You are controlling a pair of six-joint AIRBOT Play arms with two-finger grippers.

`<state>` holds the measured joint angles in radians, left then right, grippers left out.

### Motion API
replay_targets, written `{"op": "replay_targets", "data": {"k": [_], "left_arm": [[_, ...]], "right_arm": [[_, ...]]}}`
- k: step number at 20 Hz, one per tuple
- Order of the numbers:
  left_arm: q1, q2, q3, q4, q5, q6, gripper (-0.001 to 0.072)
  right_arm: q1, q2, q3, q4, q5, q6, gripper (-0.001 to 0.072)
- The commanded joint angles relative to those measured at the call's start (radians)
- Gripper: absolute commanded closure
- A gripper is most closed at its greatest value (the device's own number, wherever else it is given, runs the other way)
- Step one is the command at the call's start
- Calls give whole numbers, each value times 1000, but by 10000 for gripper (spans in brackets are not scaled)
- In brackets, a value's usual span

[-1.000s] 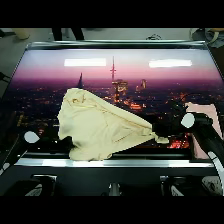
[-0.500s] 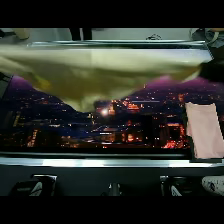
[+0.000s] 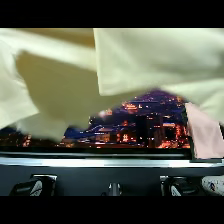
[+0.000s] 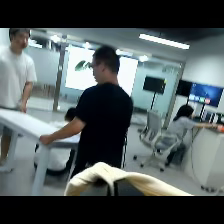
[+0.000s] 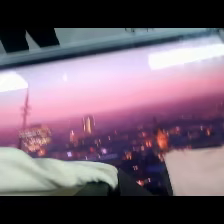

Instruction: Fold the shirts.

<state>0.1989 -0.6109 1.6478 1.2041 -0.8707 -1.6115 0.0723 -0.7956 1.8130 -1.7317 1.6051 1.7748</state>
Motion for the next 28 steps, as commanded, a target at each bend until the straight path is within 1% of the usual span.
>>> {"op": "replay_targets", "data": {"k": [1,2,4,5,6,7,8,9,11,12,14,15,16,17,18,19,20,21,22,23,24,25,26,28], "left_arm": [[5,3,-189,-2,-73,26,672],[5,3,-294,-16,-98,26,672],[-6,2,-524,-69,-92,43,672],[-25,0,-635,-94,-66,71,672],[-55,0,-751,-122,-18,87,672],[-92,0,-853,-143,35,87,672],[-130,0,-929,-148,80,87,672],[-169,0,-988,-147,123,87,672],[-237,-5,-1076,-147,208,86,672],[-262,-14,-1104,-148,235,85,672],[-289,-50,-1123,-147,243,83,672],[-294,-68,-1123,-150,246,83,672],[-294,-80,-1122,-151,251,83,672],[-293,-84,-1122,-150,258,83,672],[-292,-85,-1120,-150,263,84,672],[-292,-84,-1117,-149,269,86,672],[-292,-84,-1117,-149,270,86,672],[-292,-84,-1117,-149,270,86,672],[-292,-83,-1117,-150,269,86,672],[-292,-82,-1117,-149,269,86,672],[-292,-82,-1117,-149,269,86,672],[-292,-82,-1117,-149,269,86,671],[-292,-82,-1117,-150,269,86,672],[-293,-82,-1117,-151,269,86,672]], "right_arm": [[-1,-54,-131,23,237,-10,696],[-1,-54,-257,57,225,-7,696],[-1,-49,-562,127,174,-6,696],[-1,-49,-716,156,107,-6,696],[-1,-53,-872,179,-13,-6,696],[-1,-66,-995,201,-138,-6,695],[-1,-87,-1071,212,-227,3,695],[-1,-118,-1118,211,-310,29,695],[-1,-211,-1131,206,-445,47,695],[-1,-266,-1124,207,-507,47,695],[-1,-393,-1094,207,-604,47,695],[-1,-454,-1056,206,-613,47,694],[-1,-497,-1006,206,-595,46,618],[-2,-523,-937,201,-542,30,336],[-2,-529,-872,196,-484,-22,123],[-2,-527,-798,185,-403,-83,87],[-2,-524,-742,172,-314,-121,93],[-24,-513,-720,194,-267,-119,99],[-63,-505,-724,251,-216,-121,105],[-115,-505,-749,309,-164,-137,152],[-166,-504,-791,356,-116,-171,172],[-217,-502,-851,402,-83,-204,172],[-267,-496,-934,452,-87,-212,175],[-306,-479,-1101,557,-170,-240,189]]}}
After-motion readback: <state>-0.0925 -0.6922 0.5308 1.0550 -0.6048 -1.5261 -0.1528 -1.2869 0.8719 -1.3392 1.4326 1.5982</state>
